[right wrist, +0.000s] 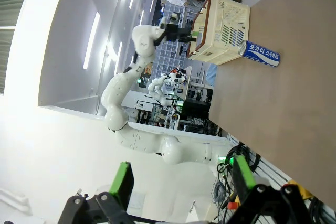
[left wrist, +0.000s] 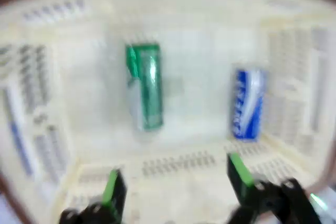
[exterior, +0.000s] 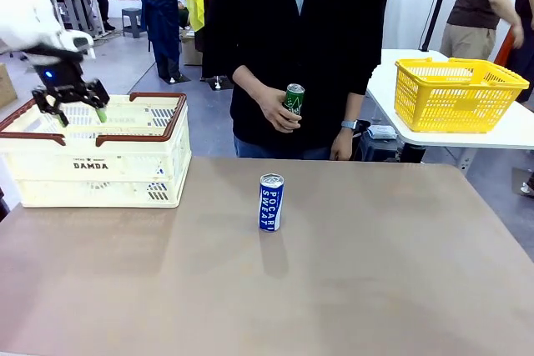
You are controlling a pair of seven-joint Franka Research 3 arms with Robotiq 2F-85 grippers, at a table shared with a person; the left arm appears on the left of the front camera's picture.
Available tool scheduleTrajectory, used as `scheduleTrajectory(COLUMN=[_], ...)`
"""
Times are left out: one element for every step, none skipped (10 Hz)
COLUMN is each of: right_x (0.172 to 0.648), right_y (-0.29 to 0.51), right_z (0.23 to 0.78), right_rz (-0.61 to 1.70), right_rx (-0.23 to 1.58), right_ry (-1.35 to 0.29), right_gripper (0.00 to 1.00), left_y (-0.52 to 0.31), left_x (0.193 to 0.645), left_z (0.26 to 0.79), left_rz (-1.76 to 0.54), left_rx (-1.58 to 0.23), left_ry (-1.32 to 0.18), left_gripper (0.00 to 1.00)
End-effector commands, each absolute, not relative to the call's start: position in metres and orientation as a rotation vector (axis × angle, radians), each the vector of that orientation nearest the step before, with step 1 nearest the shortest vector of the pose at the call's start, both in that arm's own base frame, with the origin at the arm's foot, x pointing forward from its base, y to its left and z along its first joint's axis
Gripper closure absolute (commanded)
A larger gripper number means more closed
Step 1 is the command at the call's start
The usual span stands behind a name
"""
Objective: Place the drinks into the Shopping basket.
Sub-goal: Pick up one drink and place it into the Shopping basket.
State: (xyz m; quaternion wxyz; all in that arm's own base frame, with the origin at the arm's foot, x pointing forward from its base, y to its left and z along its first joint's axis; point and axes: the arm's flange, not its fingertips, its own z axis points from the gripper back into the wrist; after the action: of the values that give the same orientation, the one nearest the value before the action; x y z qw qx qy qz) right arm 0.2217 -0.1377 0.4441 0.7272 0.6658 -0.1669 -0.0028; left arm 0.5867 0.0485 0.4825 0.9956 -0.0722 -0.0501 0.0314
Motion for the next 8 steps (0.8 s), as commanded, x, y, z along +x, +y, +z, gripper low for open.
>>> scheduleTrajectory(right_x=[0.224, 0.224, 0.224, 0.224, 0.224, 0.224, 0.224, 0.224], right_y=[-0.138, -0.138, -0.138, -0.138, -0.138, -0.138, -0.138, -0.138], right_z=[0.452, 0.452, 0.452, 0.452, 0.452, 0.452, 0.452, 0.452], right_rz=[-0.024, -0.024, -0.024, -0.024, -0.024, -0.024, -0.024, -0.024], right_rx=[1.481, 1.481, 1.481, 1.481, 1.481, 1.481, 1.481, 1.481], right_ry=[-0.367, -0.367, -0.367, -0.367, -0.367, -0.367, -0.367, -0.367], right_gripper=[0.00, 0.00, 0.00, 0.00, 0.00, 0.00, 0.00, 0.00], left_y=[0.062, 0.070, 0.086, 0.115, 0.149, 0.184, 0.220, 0.257], left_x=[0.538, 0.518, 0.491, 0.459, 0.434, 0.410, 0.398, 0.397], left_z=[0.535, 0.554, 0.559, 0.552, 0.542, 0.530, 0.518, 0.508], left_rz=[0.053, 0.118, 0.031, -0.116, -0.189, -0.213, -0.186, -0.174], left_rx=[-0.393, -0.688, -0.849, -1.046, -1.203, -1.322, -1.432, -1.522], left_ry=[0.016, 0.016, 0.051, 0.094, 0.055, -0.026, -0.096, -0.108], left_gripper=[0.00, 0.00, 0.00, 0.00, 0.00, 0.00, 0.00, 0.00])
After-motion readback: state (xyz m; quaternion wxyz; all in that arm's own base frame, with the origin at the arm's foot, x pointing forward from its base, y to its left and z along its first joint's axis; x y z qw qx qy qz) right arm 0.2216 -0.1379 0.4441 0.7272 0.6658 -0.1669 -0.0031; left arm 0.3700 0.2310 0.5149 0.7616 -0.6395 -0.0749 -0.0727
